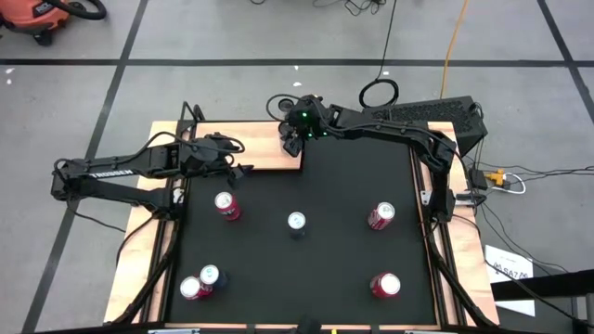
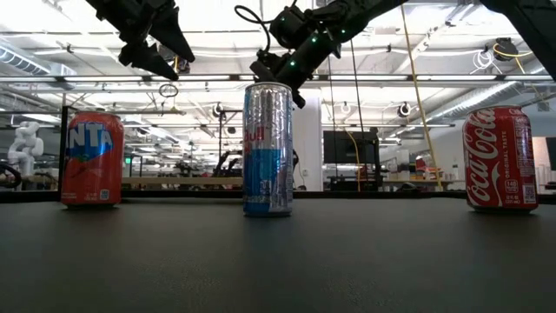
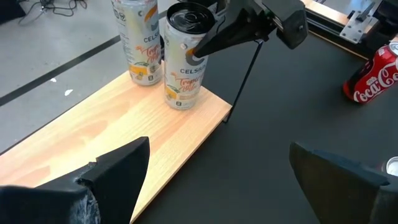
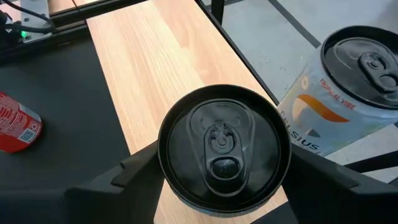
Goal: Place canned beverage on shelf
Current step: Put the white-yellow soda can aligned with the other white-yellow soda can on the shelf
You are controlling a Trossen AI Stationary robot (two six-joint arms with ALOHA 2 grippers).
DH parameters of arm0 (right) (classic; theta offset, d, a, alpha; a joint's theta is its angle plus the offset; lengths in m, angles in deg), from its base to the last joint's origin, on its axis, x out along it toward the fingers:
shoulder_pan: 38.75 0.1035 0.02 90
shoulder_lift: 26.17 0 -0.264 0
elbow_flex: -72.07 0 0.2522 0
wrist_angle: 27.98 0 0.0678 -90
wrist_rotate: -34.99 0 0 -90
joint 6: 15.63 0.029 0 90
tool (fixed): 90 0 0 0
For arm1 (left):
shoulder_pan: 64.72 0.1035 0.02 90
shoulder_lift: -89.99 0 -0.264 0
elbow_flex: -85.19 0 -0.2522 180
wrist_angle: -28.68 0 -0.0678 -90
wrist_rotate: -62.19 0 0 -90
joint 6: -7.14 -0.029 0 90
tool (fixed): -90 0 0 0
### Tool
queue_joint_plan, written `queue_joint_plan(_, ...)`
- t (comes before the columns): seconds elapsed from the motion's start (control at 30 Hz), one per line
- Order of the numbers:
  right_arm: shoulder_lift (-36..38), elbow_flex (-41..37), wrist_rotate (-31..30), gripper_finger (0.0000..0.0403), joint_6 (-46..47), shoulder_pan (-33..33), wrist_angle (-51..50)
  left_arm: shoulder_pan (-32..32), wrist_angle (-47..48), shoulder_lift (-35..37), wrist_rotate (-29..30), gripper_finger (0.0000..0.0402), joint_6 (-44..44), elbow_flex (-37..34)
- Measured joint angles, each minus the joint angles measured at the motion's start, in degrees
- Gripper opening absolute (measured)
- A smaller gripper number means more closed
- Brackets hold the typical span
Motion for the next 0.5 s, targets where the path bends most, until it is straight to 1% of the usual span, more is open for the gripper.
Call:
queue_joint_plan(0.13, 0.13, 0.00, -0.05, 0.0311, 0.00, 0.00, 0.30, 0.00, 0.00, 0.00, 0.04, 0.0386, 0.09, 0.00)
queue_joint_plan(0.23, 0.56, 0.00, -0.20, 0.0331, 0.00, 0.00, 0.84, 0.00, 0.00, 0.02, 0.07, 0.0386, 0.09, 0.00)
queue_joint_plan(0.4, 2.34, -0.02, -0.31, 0.0340, -0.10, 0.02, 1.55, 0.00, 0.00, 0.21, 0.08, 0.0386, 0.16, 0.00)
queue_joint_plan(0.5, 3.70, -0.02, -2.04, 0.0340, -0.63, 0.04, 1.91, 0.00, 0.03, 0.78, 0.09, 0.0386, 1.53, 0.00)
